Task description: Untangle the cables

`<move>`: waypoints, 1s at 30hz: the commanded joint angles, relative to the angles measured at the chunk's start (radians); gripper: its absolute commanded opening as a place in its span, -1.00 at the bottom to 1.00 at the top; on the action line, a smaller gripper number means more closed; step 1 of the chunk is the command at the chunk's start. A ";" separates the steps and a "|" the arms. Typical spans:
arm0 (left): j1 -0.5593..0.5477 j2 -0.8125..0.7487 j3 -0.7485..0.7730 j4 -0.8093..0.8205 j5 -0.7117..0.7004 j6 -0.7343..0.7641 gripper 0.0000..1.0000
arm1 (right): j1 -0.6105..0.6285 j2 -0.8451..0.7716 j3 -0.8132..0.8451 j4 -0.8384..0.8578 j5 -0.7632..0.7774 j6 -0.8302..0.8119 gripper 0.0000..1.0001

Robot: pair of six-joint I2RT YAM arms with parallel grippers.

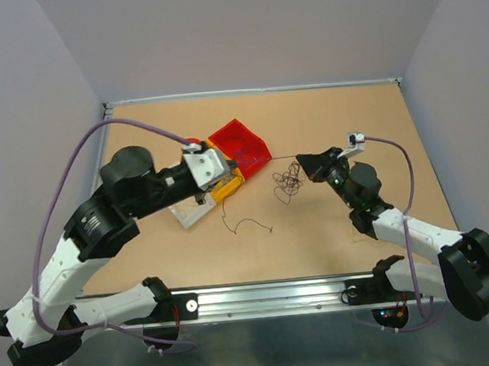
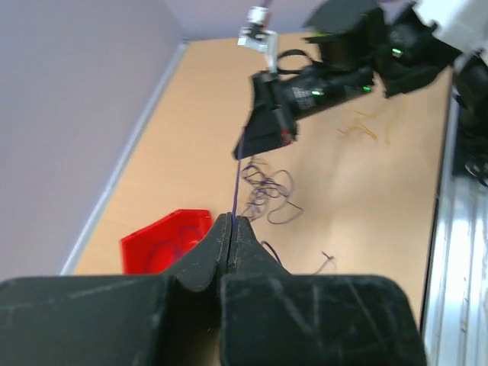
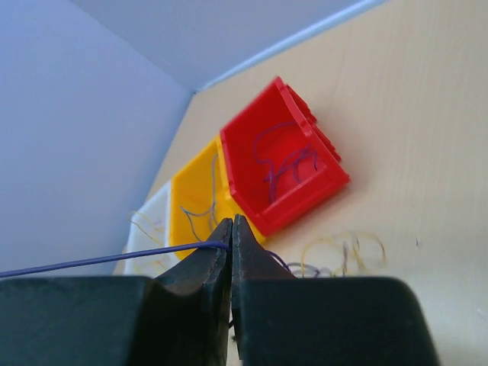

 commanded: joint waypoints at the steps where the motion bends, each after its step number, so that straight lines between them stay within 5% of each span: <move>1: -0.015 -0.322 0.103 0.442 -0.189 -0.062 -1.00 | -0.118 0.010 -0.059 -0.349 0.357 0.050 -0.89; 7: -0.050 -0.318 0.203 0.453 -0.464 -0.007 -1.00 | -0.132 -0.031 -0.064 -0.387 0.417 0.056 -0.87; 12: -0.118 -0.309 0.364 0.503 -0.843 0.067 -1.00 | -0.164 -0.059 -0.082 -0.392 0.418 0.057 -0.87; 17: -0.117 -0.391 0.424 0.579 -0.943 0.243 -1.00 | -0.191 -0.070 -0.085 -0.396 0.402 0.053 -0.87; 25: -0.123 -0.635 0.038 0.736 -1.024 0.580 -1.00 | -0.239 -0.096 -0.095 -0.404 0.372 0.053 -0.86; 30: -0.143 -0.746 -0.038 0.746 -1.037 0.726 -1.00 | -0.271 -0.111 -0.096 -0.410 0.344 0.045 -0.92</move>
